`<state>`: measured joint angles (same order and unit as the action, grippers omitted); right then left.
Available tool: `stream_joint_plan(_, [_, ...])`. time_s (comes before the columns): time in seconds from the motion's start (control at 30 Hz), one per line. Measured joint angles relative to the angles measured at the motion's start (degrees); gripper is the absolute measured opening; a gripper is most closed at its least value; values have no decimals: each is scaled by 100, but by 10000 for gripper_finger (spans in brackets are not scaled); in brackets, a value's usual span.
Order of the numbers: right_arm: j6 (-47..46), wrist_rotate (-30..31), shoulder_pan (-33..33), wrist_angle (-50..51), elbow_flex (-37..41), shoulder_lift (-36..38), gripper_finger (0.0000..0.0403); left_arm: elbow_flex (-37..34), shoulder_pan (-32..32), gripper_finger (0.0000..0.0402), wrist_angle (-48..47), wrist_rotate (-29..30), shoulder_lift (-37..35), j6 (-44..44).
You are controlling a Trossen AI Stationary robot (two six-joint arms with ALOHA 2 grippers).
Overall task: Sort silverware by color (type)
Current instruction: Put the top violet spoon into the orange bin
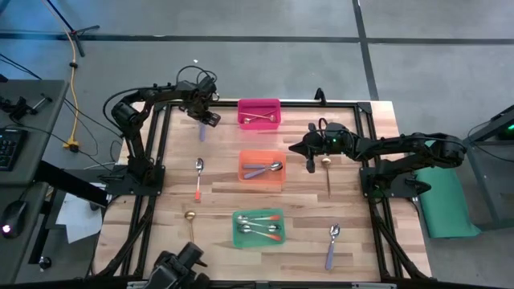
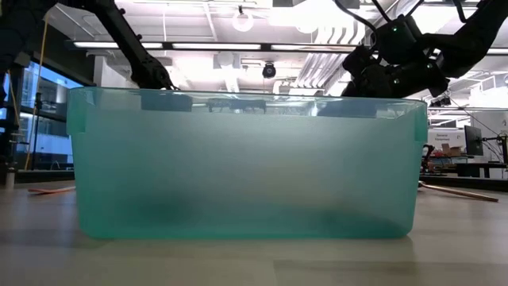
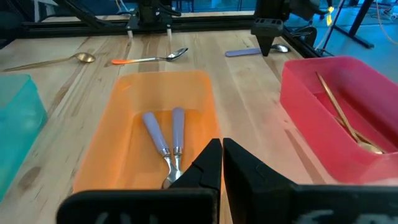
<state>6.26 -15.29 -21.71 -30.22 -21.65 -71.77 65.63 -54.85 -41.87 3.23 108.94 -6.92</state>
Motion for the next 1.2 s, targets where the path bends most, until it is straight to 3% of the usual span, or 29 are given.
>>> stream_joint_plan(0.17, [-25,-4,0,49,0,0,0,-13,111,113,90,15,-31,555])
stream_joint_plan(0.43, [-220,-20,6,46,0,0,0,-44,590,13,154,191,-414,1330])
stream_joint_plan(0.5, [-239,-20,28,45,0,0,0,-44,661,4,167,200,-521,1434])
stream_joint_plan(0.93, [-346,199,386,-38,0,0,0,-33,1387,4,-152,199,-1547,1455])
stream_joint_plan(1.2, [-345,203,422,-46,0,0,0,-33,1031,71,-164,524,-1144,2356])
